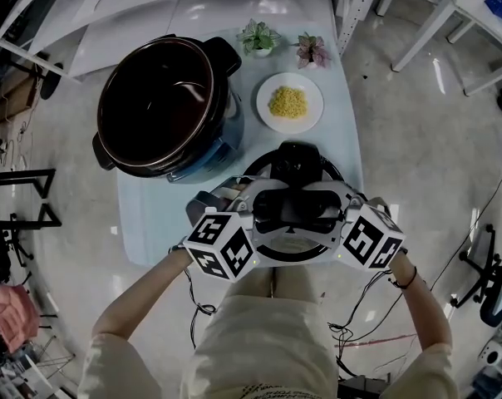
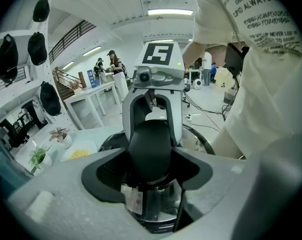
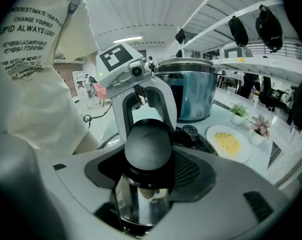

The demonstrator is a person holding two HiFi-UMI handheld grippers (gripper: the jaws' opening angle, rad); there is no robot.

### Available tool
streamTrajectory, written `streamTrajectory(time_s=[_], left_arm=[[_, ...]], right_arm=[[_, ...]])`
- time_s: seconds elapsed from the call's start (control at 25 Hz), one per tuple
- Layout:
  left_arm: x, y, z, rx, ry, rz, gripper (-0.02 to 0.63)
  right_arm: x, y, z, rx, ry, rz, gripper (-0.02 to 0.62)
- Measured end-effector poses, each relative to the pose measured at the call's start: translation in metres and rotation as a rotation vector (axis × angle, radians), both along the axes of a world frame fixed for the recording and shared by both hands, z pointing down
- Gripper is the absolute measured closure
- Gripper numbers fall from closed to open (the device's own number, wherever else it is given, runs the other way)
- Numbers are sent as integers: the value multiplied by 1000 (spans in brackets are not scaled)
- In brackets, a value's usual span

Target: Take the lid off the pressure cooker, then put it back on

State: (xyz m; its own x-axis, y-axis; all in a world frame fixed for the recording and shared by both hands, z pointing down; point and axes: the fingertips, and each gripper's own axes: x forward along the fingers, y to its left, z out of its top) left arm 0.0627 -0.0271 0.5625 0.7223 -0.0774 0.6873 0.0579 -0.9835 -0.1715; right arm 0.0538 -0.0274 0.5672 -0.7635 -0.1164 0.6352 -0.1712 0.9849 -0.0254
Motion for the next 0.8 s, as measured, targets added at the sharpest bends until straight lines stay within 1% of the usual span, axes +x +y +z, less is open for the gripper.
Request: streamTrajectory(time_s=[0.24,0.52,0.68,0.8], left_arm=[[3,2,3,19,-10,-3,321],[4,1,5,11,-3,-25,319],[3,1,6,6,-21,-26,319],[2,1,7,-9,-32,-65,319]], right_arm=[[3,2,5,9,9,4,321],[4,2,6,0,20,16,319],[3,2,7,-3,40,29,319],[4,2,8,-9,61,61,319]])
